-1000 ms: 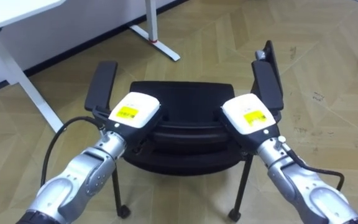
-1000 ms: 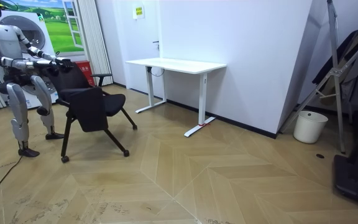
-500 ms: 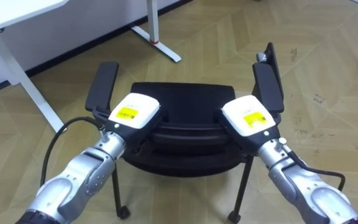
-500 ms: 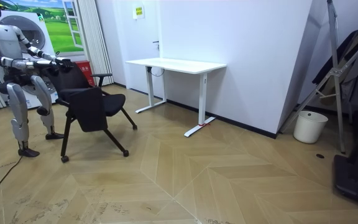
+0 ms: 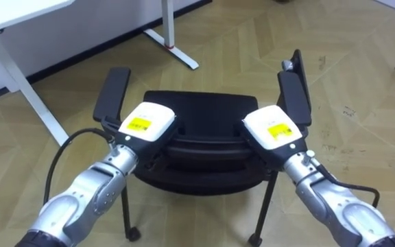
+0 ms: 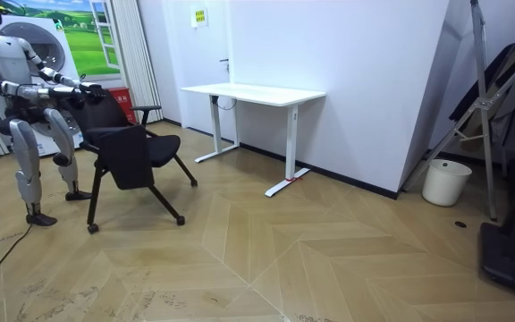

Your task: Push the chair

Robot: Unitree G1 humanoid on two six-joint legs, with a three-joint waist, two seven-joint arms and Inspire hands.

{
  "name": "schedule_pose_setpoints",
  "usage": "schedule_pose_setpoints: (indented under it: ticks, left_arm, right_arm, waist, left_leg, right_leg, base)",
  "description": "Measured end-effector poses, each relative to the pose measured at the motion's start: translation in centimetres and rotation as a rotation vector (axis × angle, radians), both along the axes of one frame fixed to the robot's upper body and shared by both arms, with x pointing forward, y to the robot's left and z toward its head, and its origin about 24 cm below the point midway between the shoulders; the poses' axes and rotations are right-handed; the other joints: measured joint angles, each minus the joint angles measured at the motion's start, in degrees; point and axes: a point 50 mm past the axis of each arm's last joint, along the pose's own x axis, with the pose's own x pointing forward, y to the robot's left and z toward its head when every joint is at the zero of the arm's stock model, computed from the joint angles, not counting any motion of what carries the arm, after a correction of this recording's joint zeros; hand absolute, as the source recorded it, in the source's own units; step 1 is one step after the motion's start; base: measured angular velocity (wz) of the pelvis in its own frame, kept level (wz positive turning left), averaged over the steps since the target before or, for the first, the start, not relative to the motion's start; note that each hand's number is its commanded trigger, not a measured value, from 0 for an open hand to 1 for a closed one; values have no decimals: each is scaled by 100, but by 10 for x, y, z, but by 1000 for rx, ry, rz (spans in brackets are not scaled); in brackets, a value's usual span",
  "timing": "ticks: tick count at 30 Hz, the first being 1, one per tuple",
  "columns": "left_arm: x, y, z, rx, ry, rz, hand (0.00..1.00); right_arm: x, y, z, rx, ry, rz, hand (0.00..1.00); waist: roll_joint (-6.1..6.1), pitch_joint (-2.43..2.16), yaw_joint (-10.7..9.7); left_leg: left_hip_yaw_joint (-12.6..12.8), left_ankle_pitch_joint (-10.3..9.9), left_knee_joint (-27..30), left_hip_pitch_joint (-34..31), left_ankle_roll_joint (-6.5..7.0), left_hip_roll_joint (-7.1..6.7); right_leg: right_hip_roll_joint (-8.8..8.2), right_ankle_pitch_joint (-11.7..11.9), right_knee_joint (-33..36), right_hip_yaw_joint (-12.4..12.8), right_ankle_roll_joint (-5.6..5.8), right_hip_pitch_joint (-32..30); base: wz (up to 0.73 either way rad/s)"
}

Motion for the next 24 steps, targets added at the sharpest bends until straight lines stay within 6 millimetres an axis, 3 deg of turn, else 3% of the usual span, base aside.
schedule_pose_setpoints:
  ticks: [5, 7, 10, 12, 14, 16, 17, 18, 19, 20, 21, 22, 23, 24]
  left_arm:
    - [4, 2, -7, 5, 26, -8, 100]
    - [6, 2, -8, 3, 28, -2, 100]
    - [7, 4, -12, 1, 39, 9, 100]
    - [7, 5, -16, -1, 57, 15, 100]
    - [6, 5, -19, -5, 68, 23, 100]
    - [5, 4, -22, -13, 71, 28, 100]
    - [3, 4, -24, -17, 77, 32, 100]
    - [3, 4, -25, -26, 75, 33, 100]
    - [3, 3, -25, -31, 72, 32, 100]
    - [2, 2, -25, -37, 69, 32, 100]
    - [1, 2, -26, -41, 66, 30, 100]
    - [0, 2, -26, -42, 67, 29, 100]
    - [-2, 2, -27, -42, 70, 26, 100]
    - [-2, 3, -24, -39, 57, 21, 100]
  right_arm:
    - [2, 0, -6, 4, 23, 9, 100]
    - [4, 0, -7, 8, 23, 11, 100]
    - [4, 3, -10, 11, 39, 7, 100]
    - [2, 3, -14, 12, 58, 6, 100]
    - [1, 4, -15, 14, 67, 5, 100]
    - [1, 4, -16, 12, 77, 5, 100]
    - [0, 4, -18, 11, 84, 4, 100]
    - [-1, 2, -18, 13, 86, 3, 100]
    - [-1, 0, -18, 13, 86, 3, 100]
    - [-1, -1, -17, 13, 85, 6, 100]
    - [-2, -1, -18, 12, 83, 8, 100]
    - [-3, -1, -19, 16, 85, 6, 100]
    - [-7, -1, -22, 21, 90, 4, 100]
    - [-7, -1, -20, 23, 73, 10, 100]
  waist:
    - [6, 17, 30]
    - [52, 50, 36]
    - [74, 70, 45]
    - [97, 72, 38]
    - [154, 61, 43]
    - [222, 21, 65]
    - [197, 40, 112]
    - [189, 40, 85]
    - [194, 38, 70]
    - [209, 28, 125]
    - [244, 0, 211]
    - [242, 2, 290]
    - [221, -66, 386]
    - [203, -120, 364]
  left_leg:
    - [-64, -19, 323, -48, -14, 15]
    - [-69, -135, 664, -168, -38, 88]
    - [-108, -338, 1554, -499, -63, 231]
    - [-148, -341, 2067, -673, -62, 297]
    - [-141, -337, 2577, -907, -59, 466]
    - [-140, -299, 2978, -1103, -42, 638]
    - [-149, -209, 3260, -1346, 30, 680]
    - [-126, -313, 3026, -1474, 33, 582]
    - [-72, -319, 2777, -1543, 45, 499]
    - [51, -249, 2177, -1641, 33, 371]
    - [54, -19, 1549, -1651, 119, 249]
    - [16, 204, 1391, -1658, 198, 171]
    - [-41, 467, 1249, -1608, 257, 78]
    - [43, 541, 1187, -1605, 311, 9]
  right_leg:
    - [2, -6, 2, -97, -9, 136]
    - [51, -50, 36, -137, -57, 172]
    - [115, -342, 398, -192, -149, 164]
    - [132, -518, 617, -241, -198, 172]
    - [245, -691, 817, -292, -306, 165]
    - [336, -751, 912, -309, -404, 173]
    - [349, -807, 1025, -280, -476, 183]
    - [341, -878, 1110, -267, -508, 171]
    - [335, -915, 1135, -274, -506, 157]
    - [305, -971, 1236, -243, -504, 83]
    - [293, -1030, 1278, -254, -517, 44]
    - [290, -1064, 1289, -204, -500, 66]
    - [269, -1114, 1283, -111, -445, 79]
    - [192, -1152, 1283, -139, -385, 77]
  base:
    - [5]
    - [5]
    - [13]
    - [17]
    - [24]
    - [13]
    - [20]
    - [23]
    - [9]
    - [-27]
    - [-45]
    - [-51]
    - [-20]
    - [-5]
